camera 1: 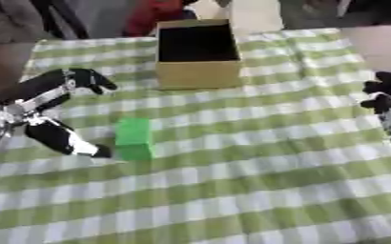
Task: Pick up objects on the table and place them in the box.
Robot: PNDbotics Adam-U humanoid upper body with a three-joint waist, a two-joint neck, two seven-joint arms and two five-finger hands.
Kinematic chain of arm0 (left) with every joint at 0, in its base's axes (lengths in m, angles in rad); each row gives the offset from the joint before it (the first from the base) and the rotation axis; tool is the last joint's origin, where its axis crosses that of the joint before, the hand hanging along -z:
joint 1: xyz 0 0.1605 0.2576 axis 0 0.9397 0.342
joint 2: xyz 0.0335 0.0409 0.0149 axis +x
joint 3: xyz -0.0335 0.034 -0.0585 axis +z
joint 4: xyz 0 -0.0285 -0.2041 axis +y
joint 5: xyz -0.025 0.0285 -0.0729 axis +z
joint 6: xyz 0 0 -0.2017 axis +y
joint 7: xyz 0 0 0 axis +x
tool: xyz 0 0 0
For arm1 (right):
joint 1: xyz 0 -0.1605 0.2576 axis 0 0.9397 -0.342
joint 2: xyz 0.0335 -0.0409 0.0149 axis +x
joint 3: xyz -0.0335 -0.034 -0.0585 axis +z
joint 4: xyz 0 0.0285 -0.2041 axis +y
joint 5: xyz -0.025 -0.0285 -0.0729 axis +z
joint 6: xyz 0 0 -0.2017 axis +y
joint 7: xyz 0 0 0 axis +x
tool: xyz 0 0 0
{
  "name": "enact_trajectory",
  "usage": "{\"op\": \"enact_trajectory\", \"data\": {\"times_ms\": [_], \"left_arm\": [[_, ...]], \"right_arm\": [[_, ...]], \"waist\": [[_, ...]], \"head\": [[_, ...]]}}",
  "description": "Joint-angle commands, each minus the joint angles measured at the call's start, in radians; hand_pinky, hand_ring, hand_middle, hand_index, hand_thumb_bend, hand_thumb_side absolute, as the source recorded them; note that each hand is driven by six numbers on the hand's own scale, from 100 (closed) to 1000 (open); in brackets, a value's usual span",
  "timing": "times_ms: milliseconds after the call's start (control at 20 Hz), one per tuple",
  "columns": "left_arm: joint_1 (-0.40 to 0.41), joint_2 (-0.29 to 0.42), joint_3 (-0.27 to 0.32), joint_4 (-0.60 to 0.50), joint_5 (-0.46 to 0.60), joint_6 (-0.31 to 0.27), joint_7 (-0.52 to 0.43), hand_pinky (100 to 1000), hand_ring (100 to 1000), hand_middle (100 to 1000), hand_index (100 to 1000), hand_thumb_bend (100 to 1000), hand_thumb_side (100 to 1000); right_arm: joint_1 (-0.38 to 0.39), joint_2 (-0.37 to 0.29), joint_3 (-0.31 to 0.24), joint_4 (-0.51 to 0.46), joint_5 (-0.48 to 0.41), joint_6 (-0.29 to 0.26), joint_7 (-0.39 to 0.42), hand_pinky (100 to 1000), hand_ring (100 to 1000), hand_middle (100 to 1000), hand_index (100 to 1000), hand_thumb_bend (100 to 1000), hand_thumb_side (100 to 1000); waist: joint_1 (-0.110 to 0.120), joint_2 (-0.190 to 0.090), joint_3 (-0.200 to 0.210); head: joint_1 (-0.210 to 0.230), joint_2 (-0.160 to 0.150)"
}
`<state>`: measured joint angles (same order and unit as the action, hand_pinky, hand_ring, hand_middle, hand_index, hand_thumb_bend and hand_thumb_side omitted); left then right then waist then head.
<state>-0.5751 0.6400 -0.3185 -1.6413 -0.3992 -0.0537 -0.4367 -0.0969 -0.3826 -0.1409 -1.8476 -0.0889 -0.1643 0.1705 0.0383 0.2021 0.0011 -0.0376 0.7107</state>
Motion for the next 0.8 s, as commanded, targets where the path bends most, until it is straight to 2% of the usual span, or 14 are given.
{"op": "enact_trajectory", "data": {"times_ms": [50, 800], "left_arm": [[-0.029, -0.004, -0.005, 0.026, -0.017, -0.004, -0.006, 883, 782, 788, 863, 771, 334], [-0.070, -0.076, -0.047, 0.159, -0.086, -0.031, -0.021, 865, 748, 743, 832, 790, 360]], "right_arm": [[-0.005, -0.011, -0.003, -0.009, 0.001, -0.003, 0.005, 727, 877, 659, 850, 100, 364], [-0.006, -0.007, 0.002, -0.007, 0.001, -0.003, 0.013, 728, 878, 658, 850, 100, 368]], "waist": [[-0.003, -0.018, -0.001], [-0.003, -0.015, -0.011]], "head": [[0.005, -0.004], [-0.008, 0.007]]}}
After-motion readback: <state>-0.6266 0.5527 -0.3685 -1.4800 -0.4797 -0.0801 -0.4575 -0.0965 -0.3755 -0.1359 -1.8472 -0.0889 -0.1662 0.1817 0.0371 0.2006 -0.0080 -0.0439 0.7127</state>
